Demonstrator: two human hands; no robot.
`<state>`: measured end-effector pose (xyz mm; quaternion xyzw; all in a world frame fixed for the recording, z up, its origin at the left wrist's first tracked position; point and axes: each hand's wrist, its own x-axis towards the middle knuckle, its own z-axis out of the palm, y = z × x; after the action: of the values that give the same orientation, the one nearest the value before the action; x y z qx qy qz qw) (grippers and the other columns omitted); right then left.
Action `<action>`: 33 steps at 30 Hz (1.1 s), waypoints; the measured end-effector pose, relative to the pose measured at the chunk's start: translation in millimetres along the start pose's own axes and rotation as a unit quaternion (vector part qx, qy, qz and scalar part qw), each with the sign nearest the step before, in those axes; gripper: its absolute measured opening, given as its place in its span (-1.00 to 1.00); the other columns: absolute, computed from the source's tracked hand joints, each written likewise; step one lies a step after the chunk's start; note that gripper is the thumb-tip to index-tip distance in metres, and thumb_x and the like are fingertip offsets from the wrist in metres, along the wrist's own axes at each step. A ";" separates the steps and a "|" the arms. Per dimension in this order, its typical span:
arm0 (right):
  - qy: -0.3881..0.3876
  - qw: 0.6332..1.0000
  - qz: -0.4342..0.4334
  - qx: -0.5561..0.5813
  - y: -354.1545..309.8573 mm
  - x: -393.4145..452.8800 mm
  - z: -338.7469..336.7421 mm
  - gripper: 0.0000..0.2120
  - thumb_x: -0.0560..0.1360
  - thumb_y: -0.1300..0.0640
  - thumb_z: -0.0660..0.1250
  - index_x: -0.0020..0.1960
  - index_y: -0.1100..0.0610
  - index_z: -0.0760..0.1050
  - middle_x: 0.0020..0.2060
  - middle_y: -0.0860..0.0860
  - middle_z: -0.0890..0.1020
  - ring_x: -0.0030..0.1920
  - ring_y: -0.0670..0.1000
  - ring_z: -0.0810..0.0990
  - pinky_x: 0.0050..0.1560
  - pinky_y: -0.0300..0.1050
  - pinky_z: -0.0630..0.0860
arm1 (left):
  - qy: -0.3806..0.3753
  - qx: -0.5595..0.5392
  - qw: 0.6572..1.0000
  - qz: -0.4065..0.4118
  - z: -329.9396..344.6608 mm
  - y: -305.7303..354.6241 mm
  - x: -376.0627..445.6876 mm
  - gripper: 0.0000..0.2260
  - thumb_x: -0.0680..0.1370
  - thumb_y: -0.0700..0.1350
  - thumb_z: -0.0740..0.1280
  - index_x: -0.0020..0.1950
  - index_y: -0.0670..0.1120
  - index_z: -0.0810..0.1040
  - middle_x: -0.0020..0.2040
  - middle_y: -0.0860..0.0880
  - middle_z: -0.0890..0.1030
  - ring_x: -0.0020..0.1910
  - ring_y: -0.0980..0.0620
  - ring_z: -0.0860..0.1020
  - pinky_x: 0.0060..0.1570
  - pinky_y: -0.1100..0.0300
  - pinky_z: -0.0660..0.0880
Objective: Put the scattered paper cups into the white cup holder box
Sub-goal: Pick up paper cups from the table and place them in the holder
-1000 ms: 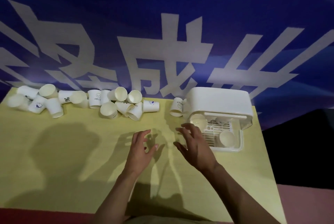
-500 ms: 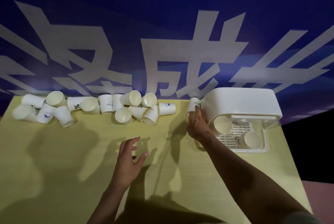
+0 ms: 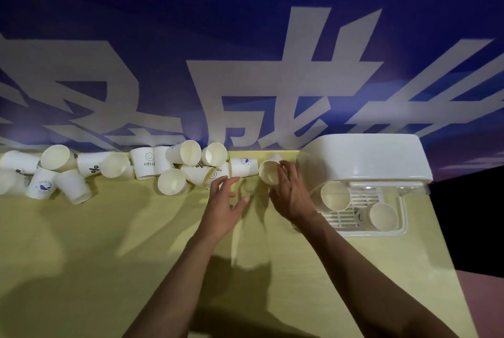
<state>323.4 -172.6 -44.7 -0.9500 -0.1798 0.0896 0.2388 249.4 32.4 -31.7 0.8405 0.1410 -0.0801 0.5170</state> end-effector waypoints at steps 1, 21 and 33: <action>0.009 1.000 -0.003 0.009 -0.8 -1.6 -2.6 -0.47 0.56 0.07 0.30 0.43 0.37 0.39 0.26 0.32 0.46 0.20 0.34 0.47 0.26 0.23 0.48 | -0.005 0.001 1.000 -0.012 1.8 0.9 7.5 -0.55 0.56 -0.05 0.45 0.43 0.07 0.44 0.39 0.09 0.25 0.16 0.12 0.57 0.15 0.11 0.59; -0.031 0.996 0.074 0.038 2.7 -4.5 4.4 -0.35 0.44 -0.02 0.49 0.40 0.14 0.28 0.21 0.10 0.46 0.06 0.21 0.60 -0.06 0.06 0.62 | -0.035 0.023 0.998 -0.046 24.5 4.6 62.3 -0.59 0.61 -0.13 0.38 0.45 -0.09 0.44 0.34 0.02 0.38 0.04 0.19 0.58 0.17 0.22 0.50; 0.060 0.998 0.028 0.023 -24.0 -70.7 -57.9 -0.34 0.49 0.00 0.44 0.51 0.14 0.31 0.30 0.07 0.44 0.15 0.17 0.54 -0.04 0.10 0.63 | -0.013 0.022 0.998 0.049 24.9 34.1 23.5 -0.74 0.56 -0.13 0.45 0.24 -0.05 0.57 0.20 0.05 0.56 0.19 0.06 0.56 0.24 -0.01 0.53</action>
<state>266.0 -204.4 23.3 -0.9526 -0.1368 0.0432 0.2681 282.8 -0.7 -20.7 0.8566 0.0913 -0.0689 0.5032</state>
